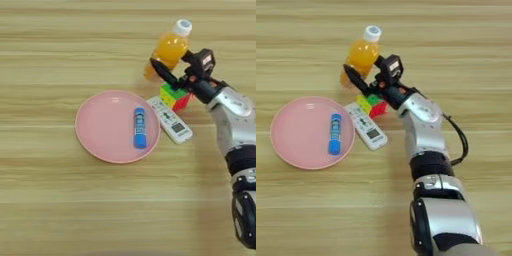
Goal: Move the objects on the table
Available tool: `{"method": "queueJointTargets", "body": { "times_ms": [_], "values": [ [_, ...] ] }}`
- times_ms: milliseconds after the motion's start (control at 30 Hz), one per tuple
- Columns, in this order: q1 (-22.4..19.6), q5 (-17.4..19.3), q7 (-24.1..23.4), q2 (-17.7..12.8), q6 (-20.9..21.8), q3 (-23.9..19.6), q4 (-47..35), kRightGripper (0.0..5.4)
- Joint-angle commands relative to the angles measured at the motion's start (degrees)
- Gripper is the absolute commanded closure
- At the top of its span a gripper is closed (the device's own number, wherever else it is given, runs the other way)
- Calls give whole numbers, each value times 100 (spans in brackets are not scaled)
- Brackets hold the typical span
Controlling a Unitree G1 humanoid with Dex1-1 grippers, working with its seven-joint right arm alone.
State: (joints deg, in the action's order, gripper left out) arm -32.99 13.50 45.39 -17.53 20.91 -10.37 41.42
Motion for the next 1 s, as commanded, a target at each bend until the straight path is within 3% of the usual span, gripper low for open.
{"method": "queueJointTargets", "body": {
  "times_ms": [33,233,600,767,1000],
  "values": [
    [-1115,68,-355,-675,308,-390,116,195],
    [-1432,-200,-729,-1132,522,-538,977,195],
    [-1726,-790,-1521,-1561,935,-437,1931,195],
    [-1761,-1022,-1749,-1641,998,-382,2160,195],
    [-1731,-1323,-1933,-1526,1034,-250,2434,195]
  ]
}}
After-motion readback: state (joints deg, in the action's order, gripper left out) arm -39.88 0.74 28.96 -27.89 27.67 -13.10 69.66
